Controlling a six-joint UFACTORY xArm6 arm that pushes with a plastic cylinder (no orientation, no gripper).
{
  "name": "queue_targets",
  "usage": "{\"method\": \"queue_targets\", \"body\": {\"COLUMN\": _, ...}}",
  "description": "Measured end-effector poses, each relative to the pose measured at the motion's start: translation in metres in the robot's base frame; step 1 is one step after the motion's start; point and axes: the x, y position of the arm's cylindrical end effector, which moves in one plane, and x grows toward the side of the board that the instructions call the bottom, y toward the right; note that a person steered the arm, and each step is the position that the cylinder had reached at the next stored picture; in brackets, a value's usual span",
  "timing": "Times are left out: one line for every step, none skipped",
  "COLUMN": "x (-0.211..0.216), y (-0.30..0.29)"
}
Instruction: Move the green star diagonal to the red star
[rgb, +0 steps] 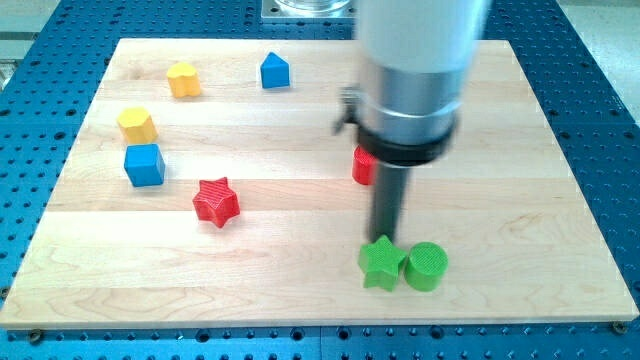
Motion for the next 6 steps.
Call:
{"method": "queue_targets", "body": {"x": 0.006, "y": 0.071}}
{"method": "queue_targets", "body": {"x": 0.058, "y": 0.090}}
{"method": "queue_targets", "body": {"x": 0.069, "y": 0.013}}
{"method": "queue_targets", "body": {"x": 0.042, "y": -0.035}}
{"method": "queue_targets", "body": {"x": 0.013, "y": -0.058}}
{"method": "queue_targets", "body": {"x": 0.037, "y": -0.073}}
